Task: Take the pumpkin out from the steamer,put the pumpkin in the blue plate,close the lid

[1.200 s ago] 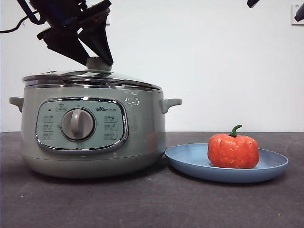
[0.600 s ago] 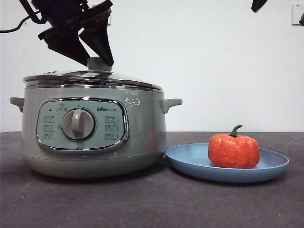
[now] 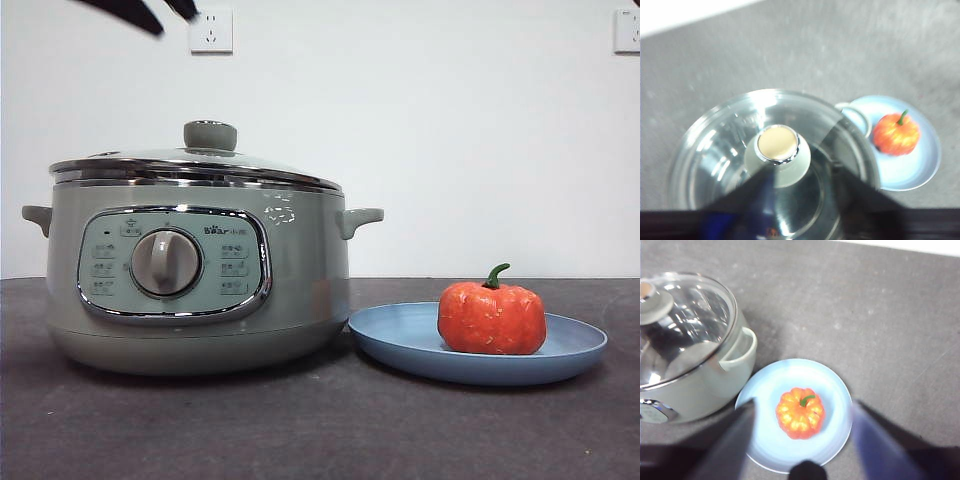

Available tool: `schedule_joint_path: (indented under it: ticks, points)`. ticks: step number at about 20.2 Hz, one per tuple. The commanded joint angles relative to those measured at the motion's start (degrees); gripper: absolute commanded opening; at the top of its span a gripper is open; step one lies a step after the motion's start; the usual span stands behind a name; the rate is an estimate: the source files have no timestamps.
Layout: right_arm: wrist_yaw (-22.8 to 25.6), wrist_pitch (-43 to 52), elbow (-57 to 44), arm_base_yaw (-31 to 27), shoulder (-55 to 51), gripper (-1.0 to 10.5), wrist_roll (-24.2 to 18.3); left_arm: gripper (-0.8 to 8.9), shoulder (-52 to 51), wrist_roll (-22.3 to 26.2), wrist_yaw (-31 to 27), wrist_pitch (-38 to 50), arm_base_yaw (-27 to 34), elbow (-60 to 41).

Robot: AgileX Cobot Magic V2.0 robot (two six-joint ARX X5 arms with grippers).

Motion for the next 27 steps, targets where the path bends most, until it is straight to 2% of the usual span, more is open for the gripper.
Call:
schedule_joint_path:
  ticks: [1, 5, 9, 11, 12, 13, 14, 19, 27]
  points:
    - [-0.02, 0.37, -0.52, 0.07, -1.25, -0.2, 0.33, -0.08, -3.19, 0.09, 0.02, -1.36, -0.15, -0.5]
    - [0.02, 5.07, -4.85, 0.07, -5.22, -0.2, 0.33, -0.08, -9.55, 0.26, -0.94, 0.28, -0.26, -5.49]
    - [0.48, 12.31, -14.88, 0.07, -11.65, -0.2, 1.03, -0.08, -21.14, -1.31, -4.79, 8.35, -1.16, -20.96]
    - [1.51, 15.8, -19.82, 0.13, -15.15, -0.2, 1.75, -0.08, -27.28, -1.73, -4.87, 12.15, -1.38, -28.92]
    - [1.53, 17.07, -21.55, 0.13, -16.22, -0.2, 1.18, -0.08, -29.83, -1.88, -4.9, 13.16, -1.38, -31.74]
    - [1.64, 17.2, -22.27, 0.11, -16.37, -0.2, -1.25, -0.08, -31.45, -1.9, -4.92, 13.29, -1.36, -33.31]
    - [2.23, 16.87, -22.27, 0.0, -16.06, -0.2, -2.51, -0.08, -31.87, -1.92, -4.94, 12.85, -1.36, -33.53]
    - [8.96, 15.78, -22.23, 0.02, -15.43, -0.2, -2.86, -0.04, -31.69, -2.03, -4.9, 11.85, -1.31, -33.51]
    - [8.92, 15.69, -22.23, 0.02, -15.41, -0.2, -2.86, -0.04, -31.1, -2.05, -4.85, 11.41, -1.31, -33.51]
